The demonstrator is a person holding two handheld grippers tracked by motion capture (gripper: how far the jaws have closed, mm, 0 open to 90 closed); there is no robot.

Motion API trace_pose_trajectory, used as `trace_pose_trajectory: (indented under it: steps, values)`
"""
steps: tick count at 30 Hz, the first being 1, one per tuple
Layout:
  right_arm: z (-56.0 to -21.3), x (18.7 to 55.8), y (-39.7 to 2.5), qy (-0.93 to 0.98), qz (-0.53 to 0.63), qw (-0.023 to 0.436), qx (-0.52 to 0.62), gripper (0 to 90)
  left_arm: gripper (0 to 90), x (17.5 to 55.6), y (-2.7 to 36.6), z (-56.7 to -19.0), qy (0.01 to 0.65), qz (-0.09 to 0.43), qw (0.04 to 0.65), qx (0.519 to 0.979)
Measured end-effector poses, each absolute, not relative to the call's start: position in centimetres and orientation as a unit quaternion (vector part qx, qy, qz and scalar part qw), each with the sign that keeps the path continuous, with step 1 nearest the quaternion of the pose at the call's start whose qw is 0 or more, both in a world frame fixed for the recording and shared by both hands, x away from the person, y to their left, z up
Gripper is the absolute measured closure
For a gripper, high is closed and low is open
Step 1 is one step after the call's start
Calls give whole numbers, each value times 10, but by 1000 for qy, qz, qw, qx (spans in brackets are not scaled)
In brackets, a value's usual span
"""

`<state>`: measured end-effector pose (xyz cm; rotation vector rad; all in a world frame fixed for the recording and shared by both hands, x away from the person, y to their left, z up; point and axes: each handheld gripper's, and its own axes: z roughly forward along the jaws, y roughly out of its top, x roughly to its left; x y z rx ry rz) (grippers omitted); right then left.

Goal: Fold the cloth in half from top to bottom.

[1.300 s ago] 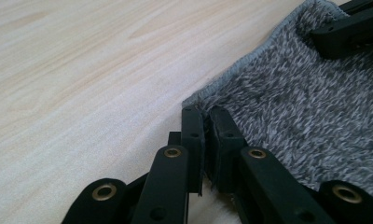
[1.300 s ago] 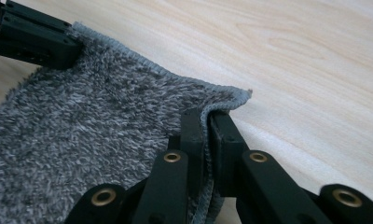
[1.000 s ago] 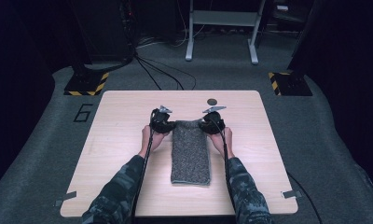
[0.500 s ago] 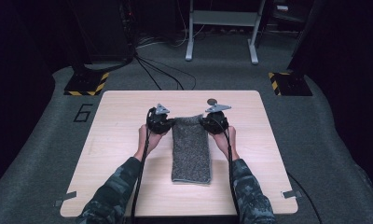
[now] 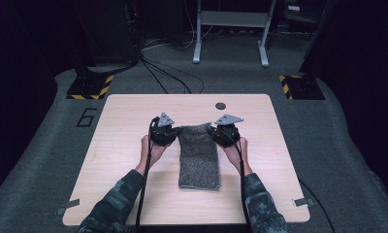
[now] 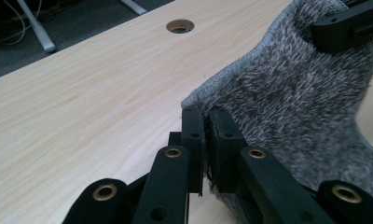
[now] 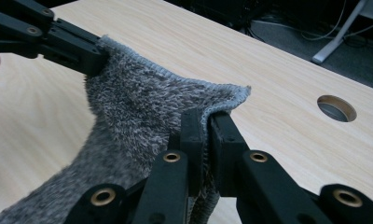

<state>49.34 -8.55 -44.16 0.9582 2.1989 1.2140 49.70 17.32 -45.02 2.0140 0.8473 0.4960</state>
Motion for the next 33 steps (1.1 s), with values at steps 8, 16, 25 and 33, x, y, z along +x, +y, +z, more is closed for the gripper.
trace_pose_trajectory:
  steps: [8, 16, 25, 33]
  values:
    - [-445, 468, -89, 801, 442, 232, 330, 844, 853, 473, 173, -446, 322, 196, 445, 812]
    - [-448, 445, -96, 802, 449, 237, 314, 842, 851, 453, 169, -446, 309, 197, 441, 820]
    - [-460, 420, -100, 809, 445, 232, 307, 838, 846, 429, 165, -455, 289, 191, 429, 834]
    - [-476, 400, -103, 818, 437, 216, 306, 826, 831, 415, 161, -470, 280, 167, 407, 853]
